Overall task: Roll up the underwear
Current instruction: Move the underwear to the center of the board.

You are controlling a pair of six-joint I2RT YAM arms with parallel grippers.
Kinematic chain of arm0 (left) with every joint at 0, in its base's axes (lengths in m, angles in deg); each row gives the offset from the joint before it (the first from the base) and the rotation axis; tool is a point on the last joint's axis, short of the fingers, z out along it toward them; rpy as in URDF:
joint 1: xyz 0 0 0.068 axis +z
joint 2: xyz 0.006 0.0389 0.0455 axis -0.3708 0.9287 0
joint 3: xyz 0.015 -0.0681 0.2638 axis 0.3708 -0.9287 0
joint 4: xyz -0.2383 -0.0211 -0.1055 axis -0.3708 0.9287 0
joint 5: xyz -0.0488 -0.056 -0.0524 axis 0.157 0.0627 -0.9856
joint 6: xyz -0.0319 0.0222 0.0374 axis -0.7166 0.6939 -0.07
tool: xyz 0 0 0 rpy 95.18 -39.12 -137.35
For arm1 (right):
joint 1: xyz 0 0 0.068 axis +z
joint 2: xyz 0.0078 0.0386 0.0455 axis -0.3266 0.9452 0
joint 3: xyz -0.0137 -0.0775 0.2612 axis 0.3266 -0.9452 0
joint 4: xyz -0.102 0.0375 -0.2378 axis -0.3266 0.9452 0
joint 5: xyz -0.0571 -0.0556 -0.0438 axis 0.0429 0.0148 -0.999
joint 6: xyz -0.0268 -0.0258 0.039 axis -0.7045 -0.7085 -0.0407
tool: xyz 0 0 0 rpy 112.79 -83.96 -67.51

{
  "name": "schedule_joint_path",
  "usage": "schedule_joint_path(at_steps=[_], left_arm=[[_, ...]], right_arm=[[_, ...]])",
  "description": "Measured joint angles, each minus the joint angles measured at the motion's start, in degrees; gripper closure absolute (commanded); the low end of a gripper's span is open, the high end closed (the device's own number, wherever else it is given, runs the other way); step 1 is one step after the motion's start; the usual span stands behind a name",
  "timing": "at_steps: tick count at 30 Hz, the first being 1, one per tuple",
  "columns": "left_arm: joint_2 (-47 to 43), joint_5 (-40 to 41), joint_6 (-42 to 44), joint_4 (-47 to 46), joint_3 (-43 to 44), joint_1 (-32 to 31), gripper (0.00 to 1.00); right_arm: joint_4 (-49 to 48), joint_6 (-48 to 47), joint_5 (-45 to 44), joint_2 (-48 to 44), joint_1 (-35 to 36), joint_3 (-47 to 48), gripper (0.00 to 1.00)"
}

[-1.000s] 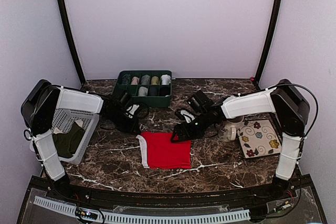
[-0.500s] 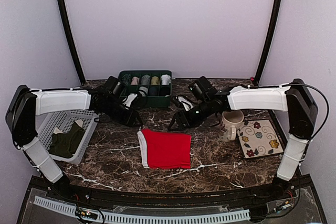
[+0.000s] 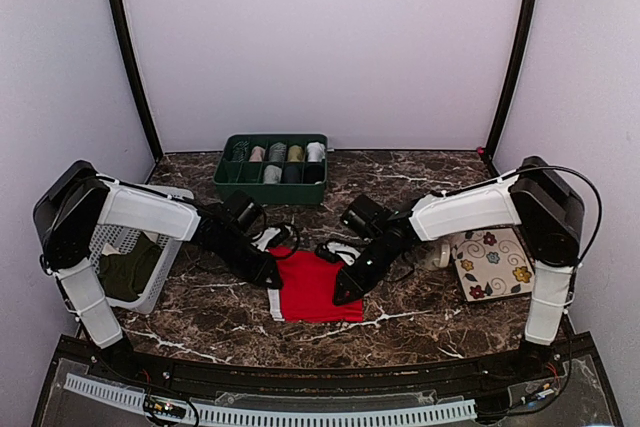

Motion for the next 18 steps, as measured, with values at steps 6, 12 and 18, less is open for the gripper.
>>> schedule_joint_path(at_steps=[6, 12, 18], left_arm=[[-2.10, -0.17, -0.20, -0.85, -4.24, 2.23, 0.87], [-4.52, 1.22, 1.05, 2.93, -5.29, 3.85, 0.87], [-7.54, 1.92, 6.56, 9.40, -4.37, 4.46, 0.60]], right_arm=[[1.05, -3.28, -0.48, 3.17, 1.90, 1.68, 0.83], [1.11, -4.31, -1.05, 3.17, 5.16, 2.45, 0.73], [0.66, -6.12, -5.90, -5.29, 5.64, -0.39, 0.51]])
